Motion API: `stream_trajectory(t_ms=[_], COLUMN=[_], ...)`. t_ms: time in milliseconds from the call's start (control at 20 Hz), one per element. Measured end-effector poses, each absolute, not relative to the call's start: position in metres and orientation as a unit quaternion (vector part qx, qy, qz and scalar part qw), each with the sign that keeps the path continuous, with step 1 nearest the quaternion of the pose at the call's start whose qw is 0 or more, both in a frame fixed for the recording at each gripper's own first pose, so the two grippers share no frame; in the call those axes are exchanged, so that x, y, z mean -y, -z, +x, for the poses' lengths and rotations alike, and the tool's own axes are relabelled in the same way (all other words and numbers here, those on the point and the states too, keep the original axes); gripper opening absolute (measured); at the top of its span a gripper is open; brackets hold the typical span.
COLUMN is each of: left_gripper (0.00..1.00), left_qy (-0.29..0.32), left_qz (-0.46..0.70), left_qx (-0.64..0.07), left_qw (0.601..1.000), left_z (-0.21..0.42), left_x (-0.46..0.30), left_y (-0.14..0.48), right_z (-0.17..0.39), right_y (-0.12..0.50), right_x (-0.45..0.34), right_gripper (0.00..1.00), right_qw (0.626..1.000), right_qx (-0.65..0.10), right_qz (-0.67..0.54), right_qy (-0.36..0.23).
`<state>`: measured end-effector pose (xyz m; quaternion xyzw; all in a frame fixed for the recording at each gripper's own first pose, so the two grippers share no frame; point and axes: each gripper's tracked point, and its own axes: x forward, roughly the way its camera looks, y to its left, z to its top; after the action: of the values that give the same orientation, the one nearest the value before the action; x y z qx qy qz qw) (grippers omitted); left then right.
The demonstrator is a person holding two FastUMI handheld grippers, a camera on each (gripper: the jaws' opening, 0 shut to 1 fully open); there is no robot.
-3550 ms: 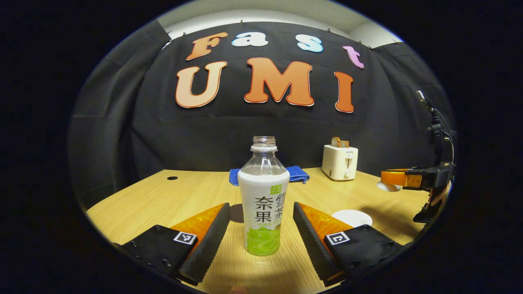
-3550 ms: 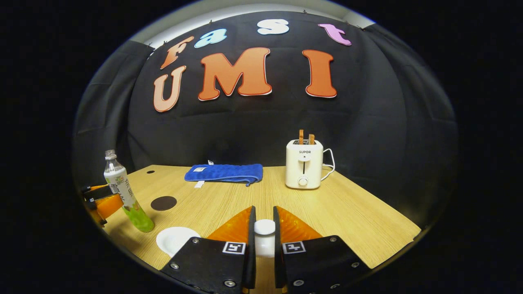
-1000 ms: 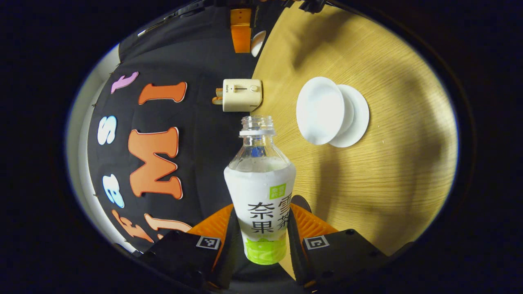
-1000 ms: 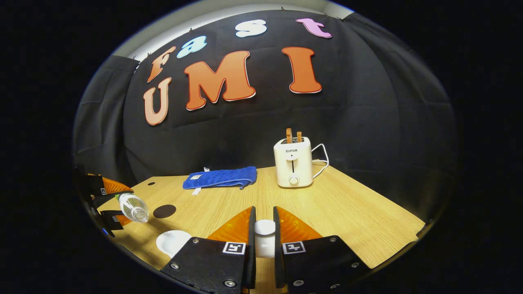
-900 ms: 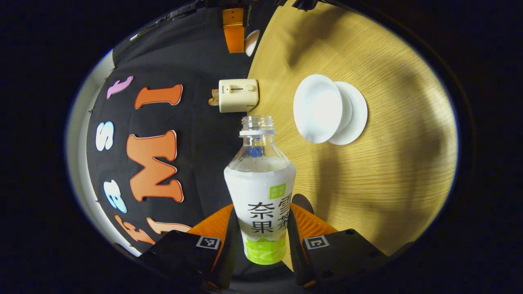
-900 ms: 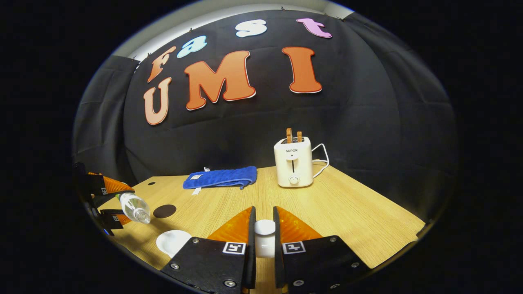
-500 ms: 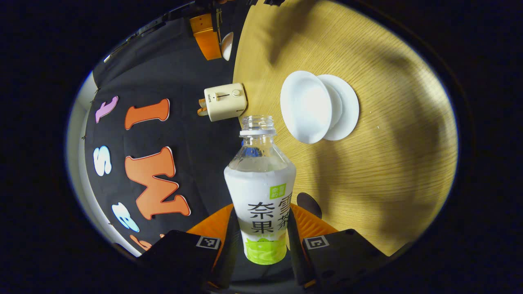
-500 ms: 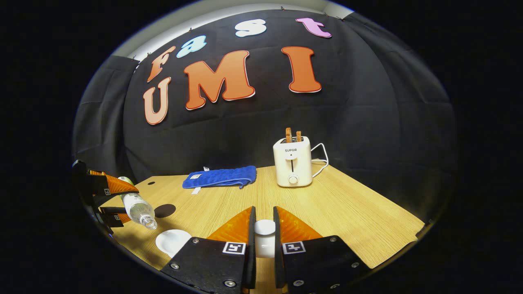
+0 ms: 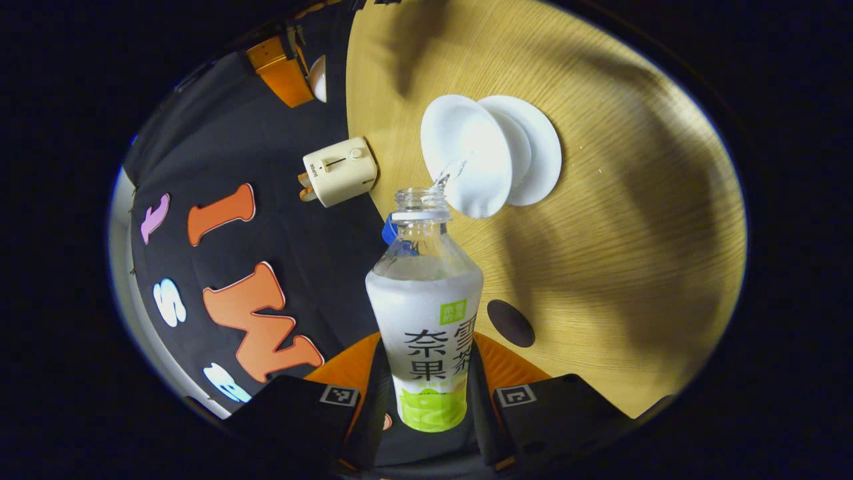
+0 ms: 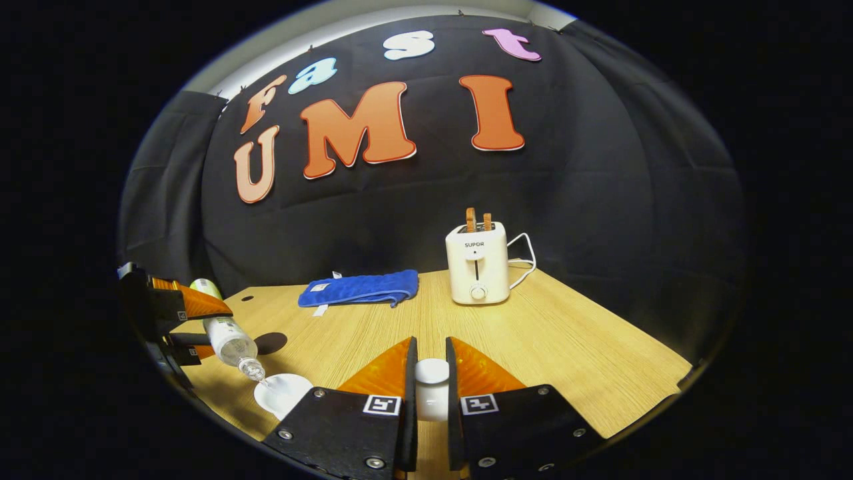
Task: Open the teacup lid with one hand, grasp the water bottle and pour water into the teacup with the other hand; after pouring, place the water bottle on the coaster and then close the teacup lid.
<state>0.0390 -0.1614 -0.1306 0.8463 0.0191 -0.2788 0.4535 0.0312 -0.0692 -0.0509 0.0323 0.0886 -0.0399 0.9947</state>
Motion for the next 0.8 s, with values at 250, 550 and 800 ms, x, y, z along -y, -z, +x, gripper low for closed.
stream_trajectory(t_ms=[250,550,800], left_gripper=[0.6,0.6,0.6], left_qy=[0.27,0.265,0.256], left_qz=[0.87,0.885,0.902], left_qx=[-0.005,0.017,0.038], left_qw=[0.412,0.382,0.345], left_z=[0.042,0.041,0.044], left_x=[0.166,0.182,0.19], left_y=[0.124,0.114,0.108], right_z=[0.03,0.03,0.03], right_y=[0.051,0.052,0.053], right_x=[0.069,0.07,0.07], right_gripper=[0.18,0.18,0.18], right_qw=[0.995,0.995,0.995], right_qx=[-0.09,-0.091,-0.092], right_qz=[0.033,0.03,0.031], right_qy=[0.04,0.038,0.039])
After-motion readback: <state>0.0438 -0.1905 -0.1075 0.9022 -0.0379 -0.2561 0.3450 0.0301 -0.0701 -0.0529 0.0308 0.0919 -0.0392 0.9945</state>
